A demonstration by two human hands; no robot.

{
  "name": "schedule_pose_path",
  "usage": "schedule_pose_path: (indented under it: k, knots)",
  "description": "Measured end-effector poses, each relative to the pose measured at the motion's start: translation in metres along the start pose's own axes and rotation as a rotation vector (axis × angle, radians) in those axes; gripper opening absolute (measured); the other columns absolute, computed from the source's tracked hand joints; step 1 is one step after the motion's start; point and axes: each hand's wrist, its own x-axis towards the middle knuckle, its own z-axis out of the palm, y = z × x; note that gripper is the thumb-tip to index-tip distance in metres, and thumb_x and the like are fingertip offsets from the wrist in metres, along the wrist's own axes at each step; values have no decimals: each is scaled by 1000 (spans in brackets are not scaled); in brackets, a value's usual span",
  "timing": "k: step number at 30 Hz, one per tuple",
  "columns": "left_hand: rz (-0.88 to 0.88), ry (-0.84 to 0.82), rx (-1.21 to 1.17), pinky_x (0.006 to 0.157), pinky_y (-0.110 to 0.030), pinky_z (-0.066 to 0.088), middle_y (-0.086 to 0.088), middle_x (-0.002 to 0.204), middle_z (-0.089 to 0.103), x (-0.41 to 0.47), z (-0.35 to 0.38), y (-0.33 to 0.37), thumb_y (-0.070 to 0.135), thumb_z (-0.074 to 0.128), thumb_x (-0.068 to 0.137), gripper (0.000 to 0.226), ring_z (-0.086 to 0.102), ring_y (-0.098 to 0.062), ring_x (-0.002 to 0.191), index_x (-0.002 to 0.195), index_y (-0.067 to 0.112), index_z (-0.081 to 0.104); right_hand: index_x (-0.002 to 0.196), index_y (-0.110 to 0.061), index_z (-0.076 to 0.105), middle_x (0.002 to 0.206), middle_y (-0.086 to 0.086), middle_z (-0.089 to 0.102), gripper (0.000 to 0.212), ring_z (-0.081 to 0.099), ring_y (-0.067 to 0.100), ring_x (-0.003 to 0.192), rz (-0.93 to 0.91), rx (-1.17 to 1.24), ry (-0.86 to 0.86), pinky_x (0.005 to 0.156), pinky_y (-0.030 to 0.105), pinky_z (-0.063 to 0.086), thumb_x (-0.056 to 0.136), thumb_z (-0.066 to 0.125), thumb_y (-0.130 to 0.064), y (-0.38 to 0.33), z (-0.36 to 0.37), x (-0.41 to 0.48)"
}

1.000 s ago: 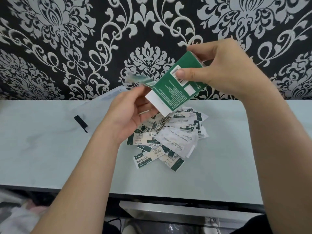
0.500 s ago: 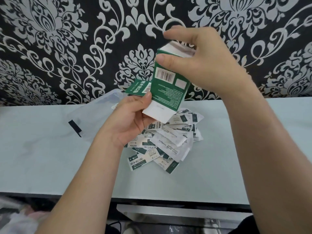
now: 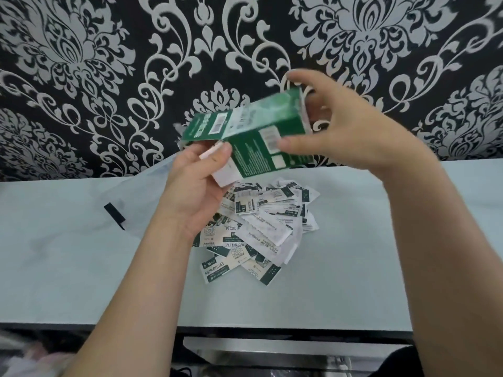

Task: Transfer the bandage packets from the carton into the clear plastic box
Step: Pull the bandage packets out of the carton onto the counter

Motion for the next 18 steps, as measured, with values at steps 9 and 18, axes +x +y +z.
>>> schedule_pose_path:
  k: [9,18]
  knots:
    - [460,-28,856,75,-9,51,13,100,70,-12,66,-20,-3,60,88,32,63,10,90,110,17,72,151,-41,-9,160,-5,17,132,24,15,144,61,-262,-126,117,42,25,62,88,-32,12,-13,-11]
    - [516,-292,1118,95,-48,43,7,104,67,-8,110,-75,-10,50,71,59,52,-16,107,116,23,69,143,-47,19,107,-3,59,111,61,17,99,112,-46,-109,84,30,53,68,76,13,59,-41,-31]
